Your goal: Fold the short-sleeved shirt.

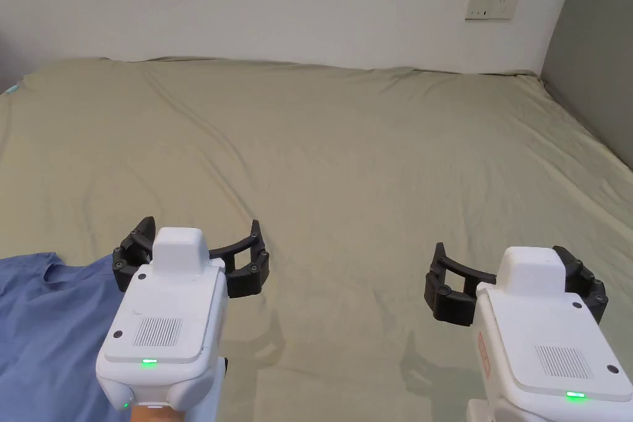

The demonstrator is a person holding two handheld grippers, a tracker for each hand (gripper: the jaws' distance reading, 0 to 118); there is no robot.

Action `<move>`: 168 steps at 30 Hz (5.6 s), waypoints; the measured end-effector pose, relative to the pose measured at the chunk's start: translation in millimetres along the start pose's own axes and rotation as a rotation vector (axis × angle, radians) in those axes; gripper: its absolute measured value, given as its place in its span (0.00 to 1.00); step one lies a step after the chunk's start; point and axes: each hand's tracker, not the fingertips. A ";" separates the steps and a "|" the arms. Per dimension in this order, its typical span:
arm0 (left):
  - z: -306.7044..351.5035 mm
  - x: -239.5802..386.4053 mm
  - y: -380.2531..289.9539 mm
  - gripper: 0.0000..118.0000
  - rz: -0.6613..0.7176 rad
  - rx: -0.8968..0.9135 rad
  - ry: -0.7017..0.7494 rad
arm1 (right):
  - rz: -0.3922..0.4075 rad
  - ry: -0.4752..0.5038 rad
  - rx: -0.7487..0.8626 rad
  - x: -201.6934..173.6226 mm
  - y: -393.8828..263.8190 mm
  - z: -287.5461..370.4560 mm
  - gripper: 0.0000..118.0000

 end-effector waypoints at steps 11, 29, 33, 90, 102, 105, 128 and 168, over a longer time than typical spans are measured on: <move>0.7 0.2 1.8 1.00 -0.021 0.008 0.005 | 0.004 -0.003 0.000 0.2 1.5 0.3 1.00; 8.7 -11.4 6.7 0.00 0.017 0.001 -0.011 | 0.025 0.020 -0.005 -0.4 13.0 8.6 0.01; 15.9 -39.5 6.6 0.00 0.041 -0.002 0.054 | 0.020 0.079 0.000 -19.7 17.4 0.1 0.01; -76.2 -229.5 -159.5 0.36 0.237 -0.983 0.307 | 0.135 0.466 -0.078 -192.8 -6.7 -58.9 0.01; -14.1 -243.8 -45.1 0.01 0.402 -0.626 0.173 | 0.081 0.414 -0.048 -136.2 0.9 -45.0 0.01; -9.5 -225.9 10.5 0.01 0.350 -0.531 0.110 | 0.064 0.393 -0.031 -120.8 3.6 -38.0 0.01; -70.7 70.5 181.5 0.01 0.066 -0.270 -0.580 | -0.016 0.078 0.042 43.0 11.0 -3.1 0.01; -41.2 48.8 42.4 0.95 -0.036 -0.147 -0.317 | 0.003 0.029 0.079 49.4 33.5 5.3 0.01</move>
